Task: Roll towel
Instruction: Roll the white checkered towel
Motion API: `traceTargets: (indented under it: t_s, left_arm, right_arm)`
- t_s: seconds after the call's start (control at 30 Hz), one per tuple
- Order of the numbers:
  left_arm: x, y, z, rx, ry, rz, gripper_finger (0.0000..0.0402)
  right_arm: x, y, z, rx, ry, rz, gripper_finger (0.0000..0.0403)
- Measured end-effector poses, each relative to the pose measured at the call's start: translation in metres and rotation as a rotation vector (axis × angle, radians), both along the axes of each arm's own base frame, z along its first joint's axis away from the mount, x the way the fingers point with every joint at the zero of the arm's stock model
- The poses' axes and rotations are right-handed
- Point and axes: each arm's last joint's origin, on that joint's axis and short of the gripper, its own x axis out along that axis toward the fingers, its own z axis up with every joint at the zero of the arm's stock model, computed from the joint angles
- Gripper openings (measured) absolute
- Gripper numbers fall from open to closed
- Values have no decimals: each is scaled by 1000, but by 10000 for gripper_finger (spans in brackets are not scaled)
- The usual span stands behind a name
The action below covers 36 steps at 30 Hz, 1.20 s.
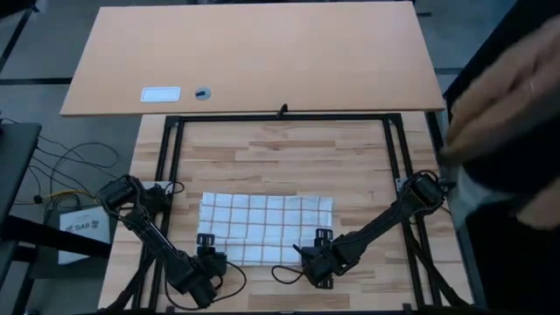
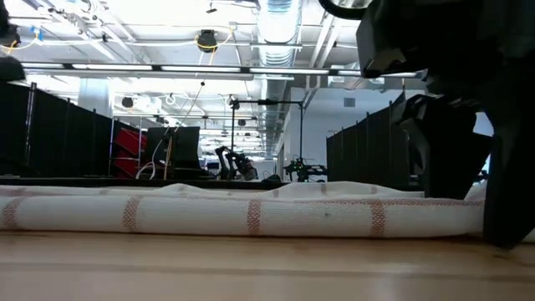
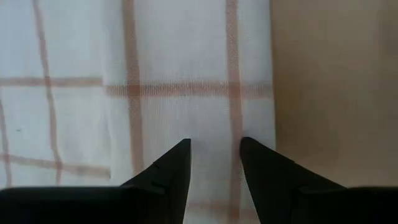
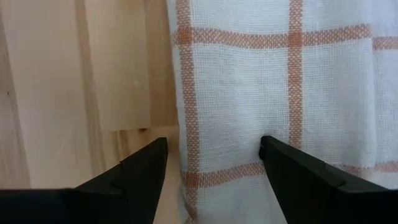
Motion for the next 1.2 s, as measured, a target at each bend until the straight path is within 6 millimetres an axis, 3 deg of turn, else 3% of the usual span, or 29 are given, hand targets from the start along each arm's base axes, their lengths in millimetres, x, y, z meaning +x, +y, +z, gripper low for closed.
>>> traceTargets:
  t_s: [0.13, 0.27, 0.6, 0.9, 1.07, 1.2]
  left_arm:
    - [2, -14, 19, -38, -20, 7, 128]
    - [2, -21, 15, -109, -66, 9, 128]
    - [-9, 7, -15, -8, -24, 92, 128]
    - [-7, 7, -16, -13, -39, 78, 125]
    - [-7, 6, -17, -7, -52, 76, 91]
    - [-6, 7, -17, 5, -77, 73, 20]
  right_arm:
    - [0, 0, 0, 7, 9, -9, 249]
    - [-1, 0, 0, 9, 11, -9, 249]
    - [-1, 0, -1, 9, 17, 2, 249]
    - [-2, -1, -1, 2, 29, 0, 249]
    - [-1, -5, -2, -8, 39, -12, 237]
    - [-1, -7, -2, -20, 46, -23, 171]
